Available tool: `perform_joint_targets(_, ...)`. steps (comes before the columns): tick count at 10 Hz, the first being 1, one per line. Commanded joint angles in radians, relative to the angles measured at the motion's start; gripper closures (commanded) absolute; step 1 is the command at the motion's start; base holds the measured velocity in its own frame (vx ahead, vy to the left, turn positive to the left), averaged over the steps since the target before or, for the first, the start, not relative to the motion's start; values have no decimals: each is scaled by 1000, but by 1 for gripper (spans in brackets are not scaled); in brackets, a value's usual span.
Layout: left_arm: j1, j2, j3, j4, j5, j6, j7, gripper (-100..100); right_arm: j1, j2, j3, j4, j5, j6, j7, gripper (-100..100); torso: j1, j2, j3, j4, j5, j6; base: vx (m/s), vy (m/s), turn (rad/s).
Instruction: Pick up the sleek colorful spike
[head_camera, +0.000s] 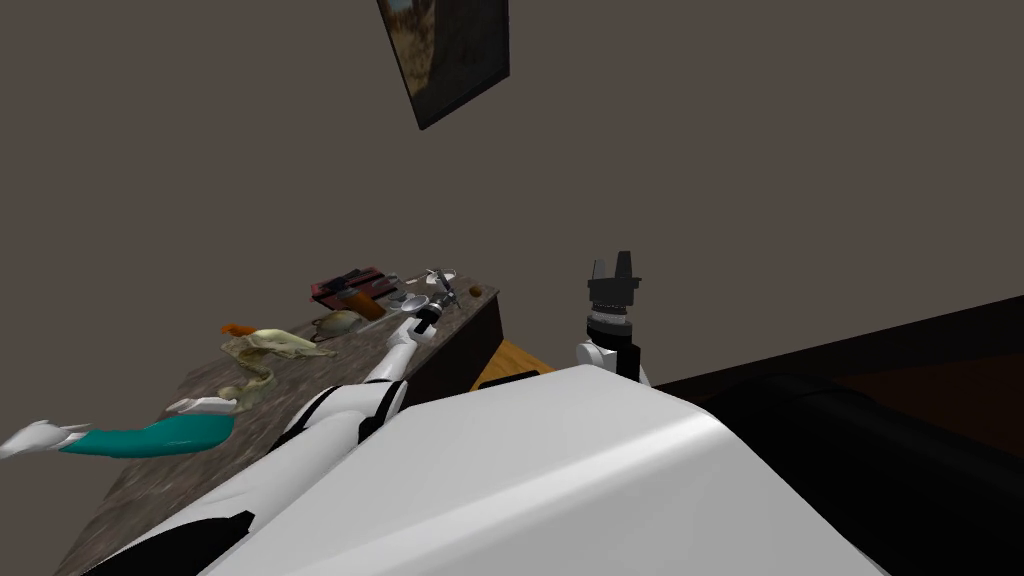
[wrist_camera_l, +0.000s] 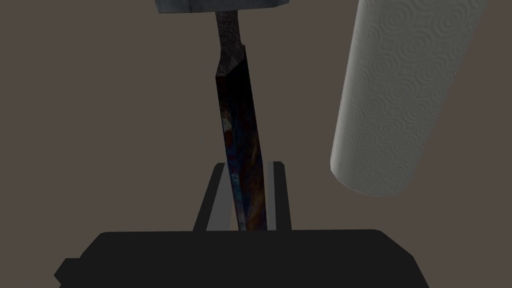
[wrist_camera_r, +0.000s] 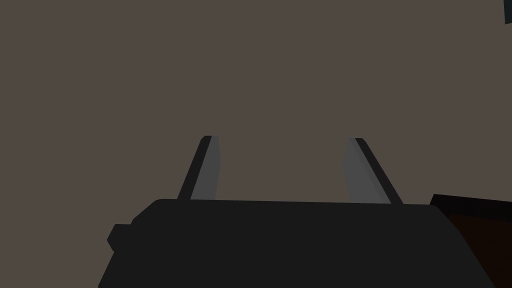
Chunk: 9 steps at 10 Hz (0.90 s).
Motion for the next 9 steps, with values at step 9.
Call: perform_joint_targets(9,241,31,13,-294,16,100,12,100,0,0,0,0,0,0,0,0,3,-4,-5,-6,1,-2,31,7,-42)
